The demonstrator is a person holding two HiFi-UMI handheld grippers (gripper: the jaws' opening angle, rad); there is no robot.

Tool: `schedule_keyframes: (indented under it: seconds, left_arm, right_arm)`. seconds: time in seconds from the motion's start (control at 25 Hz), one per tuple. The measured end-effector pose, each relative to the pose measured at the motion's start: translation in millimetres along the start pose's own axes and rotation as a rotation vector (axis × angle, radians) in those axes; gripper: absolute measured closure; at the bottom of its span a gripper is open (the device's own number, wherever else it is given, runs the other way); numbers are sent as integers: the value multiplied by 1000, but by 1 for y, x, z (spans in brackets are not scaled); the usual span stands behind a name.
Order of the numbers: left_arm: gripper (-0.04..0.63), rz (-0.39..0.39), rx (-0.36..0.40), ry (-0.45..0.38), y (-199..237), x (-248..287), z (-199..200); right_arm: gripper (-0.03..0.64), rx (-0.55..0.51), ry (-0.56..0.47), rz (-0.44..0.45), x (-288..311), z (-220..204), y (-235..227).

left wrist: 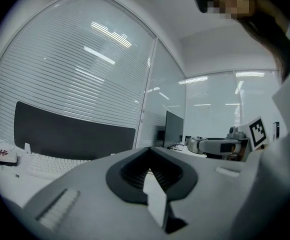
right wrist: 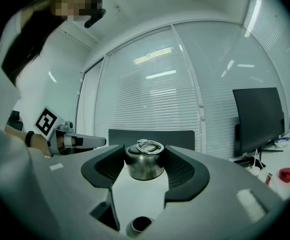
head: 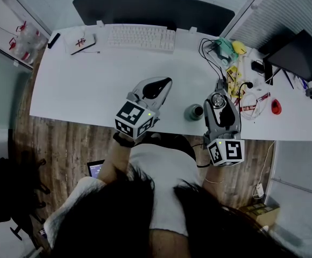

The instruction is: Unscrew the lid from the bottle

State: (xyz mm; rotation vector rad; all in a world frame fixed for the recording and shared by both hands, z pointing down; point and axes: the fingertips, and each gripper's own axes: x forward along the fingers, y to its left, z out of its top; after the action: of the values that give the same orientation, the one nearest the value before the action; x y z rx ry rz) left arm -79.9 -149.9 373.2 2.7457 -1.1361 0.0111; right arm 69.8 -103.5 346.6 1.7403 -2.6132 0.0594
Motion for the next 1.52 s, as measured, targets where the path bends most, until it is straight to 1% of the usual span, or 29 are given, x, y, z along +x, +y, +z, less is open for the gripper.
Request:
schedule_keyframes:
  seconds: [0.32, 0.72, 0.92, 1.52]
  left_arm:
    - [537, 3, 9, -4, -3, -2, 1]
    - [537, 2, 13, -2, -4, -2, 0]
    - [537, 4, 14, -7, -4, -2, 1]
    - [537, 16, 21, -22, 1, -5, 2]
  right_arm:
    - [368, -5, -4, 17, 0, 5, 6]
    - [368, 5, 6, 27, 1, 0, 6]
    - [368, 5, 26, 27, 2, -2, 7]
    - [368, 20, 18, 21, 2, -3, 6]
